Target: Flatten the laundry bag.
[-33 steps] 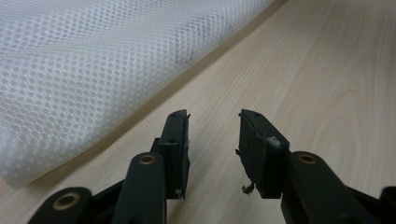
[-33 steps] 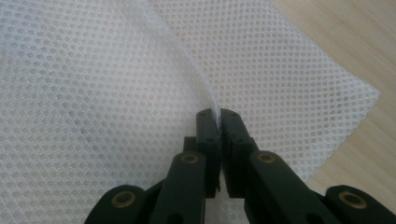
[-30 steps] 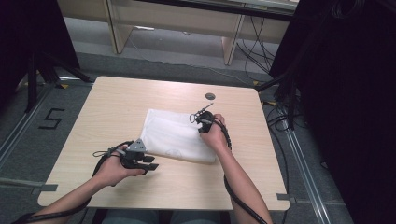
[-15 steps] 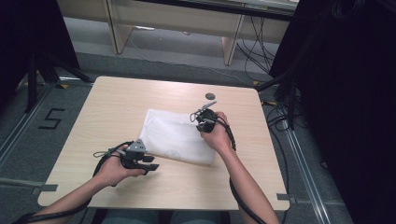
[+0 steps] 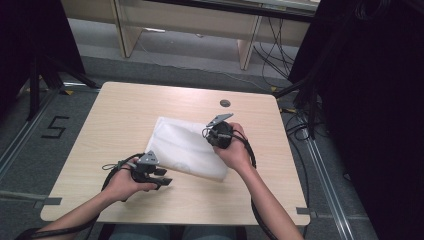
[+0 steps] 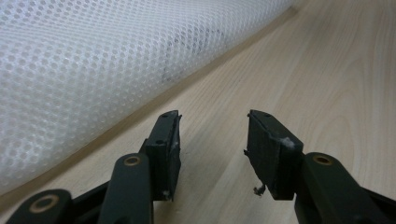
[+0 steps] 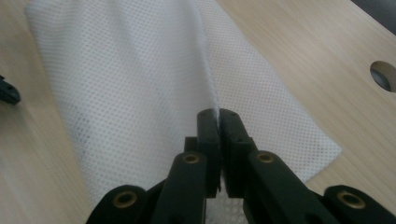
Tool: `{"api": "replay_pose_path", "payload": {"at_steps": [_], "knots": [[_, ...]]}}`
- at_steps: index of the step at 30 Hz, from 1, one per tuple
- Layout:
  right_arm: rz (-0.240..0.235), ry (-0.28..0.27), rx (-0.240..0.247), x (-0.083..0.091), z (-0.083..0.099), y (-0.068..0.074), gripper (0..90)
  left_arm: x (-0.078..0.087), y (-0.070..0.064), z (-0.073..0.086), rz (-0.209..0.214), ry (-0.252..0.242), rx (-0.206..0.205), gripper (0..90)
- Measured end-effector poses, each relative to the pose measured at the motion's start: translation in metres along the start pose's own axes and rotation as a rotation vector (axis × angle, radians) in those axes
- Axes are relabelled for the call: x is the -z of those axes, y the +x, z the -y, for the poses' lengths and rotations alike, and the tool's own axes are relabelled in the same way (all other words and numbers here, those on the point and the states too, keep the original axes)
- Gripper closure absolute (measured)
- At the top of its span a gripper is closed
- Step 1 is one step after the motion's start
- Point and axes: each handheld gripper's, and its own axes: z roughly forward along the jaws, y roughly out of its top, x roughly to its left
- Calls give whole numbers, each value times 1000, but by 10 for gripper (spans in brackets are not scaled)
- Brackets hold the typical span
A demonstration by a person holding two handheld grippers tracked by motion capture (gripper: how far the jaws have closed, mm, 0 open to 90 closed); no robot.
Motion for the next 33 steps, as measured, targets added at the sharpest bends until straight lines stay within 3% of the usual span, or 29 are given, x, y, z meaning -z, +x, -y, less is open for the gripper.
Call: {"api": "replay_pose_path", "payload": {"at_steps": [1, 3, 4, 5, 8, 9, 10, 14, 15, 16, 19, 20, 22, 27, 29, 32, 33], "knots": [[7, -11, 4, 1, 1, 2, 888, -1, -1, 0, -4, 4, 20, 545], [-19, 3, 7, 5, 2, 4, 897, -2, 0, -2, -30, 21, -4, 569], [-19, 3, 7, 5, 2, 4, 897, -4, -1, -2, -27, 16, 20, 569], [-17, 9, 11, 4, 4, 4, 899, -7, -1, -5, -25, 16, 0, 571], [-27, -5, -3, 4, 5, 7, 900, -10, -3, -8, -18, 11, 9, 570], [-2, -3, 13, 5, 5, 7, 900, -12, -4, -9, -13, 8, 20, 571], [-18, 3, 16, 7, 4, 8, 900, -14, -4, -10, -6, 11, 11, 571], [-7, -17, 33, 11, 4, 13, 900, -20, -8, -16, 5, 2, 21, 608], [-20, -17, 27, 14, 3, 15, 900, -22, -8, -19, 10, 0, 2, 615], [-12, -28, 47, 15, 4, 17, 900, -24, -9, -21, 13, -1, 11, 620], [-34, -37, 38, 18, 5, 21, 900, -27, -10, -23, 8, 8, 15, 631], [-17, -42, 75, 19, 5, 20, 900, -29, -10, -24, 7, 5, 4, 631], [-37, -57, 51, 24, 6, 24, 900, -32, -10, -25, 4, 7, 8, 632], [-76, -83, 91, 36, 7, 35, 900, -37, -10, -26, -8, -11, 18, 615], [-79, -102, 68, 40, 8, 41, 900, -38, -11, -26, -7, -11, 18, 609], [-98, -135, 106, 43, 9, 45, 900, -39, -11, -28, -10, -16, 18, 602], [-109, -122, 82, 46, 10, 47, 900, -39, -11, -28, -10, -16, 18, 601]]}}
